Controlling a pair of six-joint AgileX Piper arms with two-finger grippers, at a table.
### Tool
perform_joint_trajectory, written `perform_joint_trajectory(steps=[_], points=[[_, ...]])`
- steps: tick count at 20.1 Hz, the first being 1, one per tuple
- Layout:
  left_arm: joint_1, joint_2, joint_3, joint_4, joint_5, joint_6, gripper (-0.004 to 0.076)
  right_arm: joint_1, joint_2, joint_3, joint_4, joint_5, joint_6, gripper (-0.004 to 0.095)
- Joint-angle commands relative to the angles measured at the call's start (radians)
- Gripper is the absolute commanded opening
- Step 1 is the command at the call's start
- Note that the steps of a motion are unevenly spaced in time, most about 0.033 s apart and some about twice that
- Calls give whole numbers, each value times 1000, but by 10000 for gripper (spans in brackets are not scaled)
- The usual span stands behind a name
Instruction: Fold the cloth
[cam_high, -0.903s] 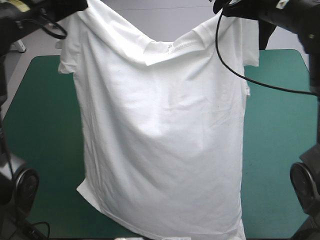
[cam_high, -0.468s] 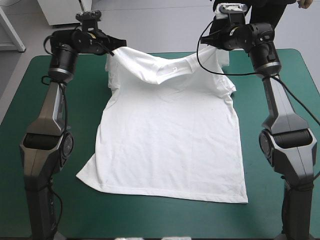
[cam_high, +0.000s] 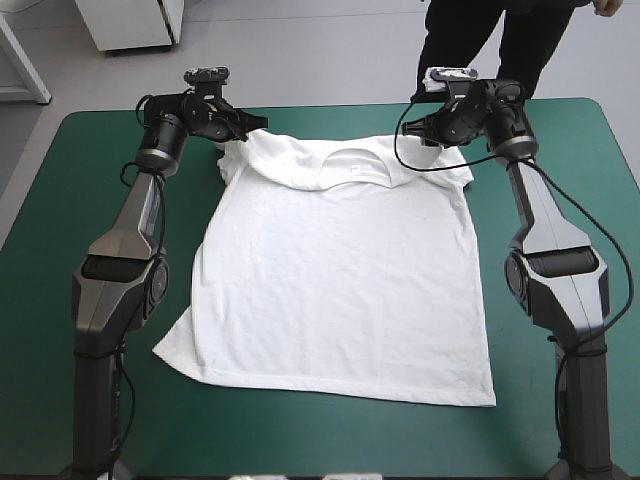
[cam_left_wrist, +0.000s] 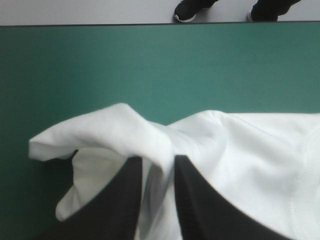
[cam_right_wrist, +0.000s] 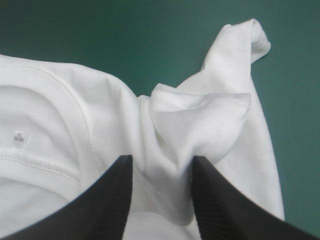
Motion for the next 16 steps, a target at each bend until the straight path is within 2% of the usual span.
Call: perform_joint_trajectory(steps=[1, 2, 3, 7, 10, 13, 16], points=[[-1, -70, -28, -31, -66, 14, 398, -9, -52, -25, 17, -42, 16, 484], [-1, -71, -33, -31, -51, 14, 460, -9, -52, -25, 17, -35, 16, 480], [-1, -73, -41, -31, -29, 14, 463, -9, -52, -27, 17, -26, 16, 480], [-1, -127, -62, -20, 93, 48, 435, -9, -99, -29, -26, 154, 11, 480], [-1, -212, -62, 38, 214, 59, 391, -9, -195, -17, -16, 154, 23, 480], [2, -286, -60, 90, 362, 52, 388, -7, -314, 49, -16, 154, 8, 467], [19, -388, -55, 92, 383, 25, 386, -7, -488, 277, -33, 154, 1, 458]])
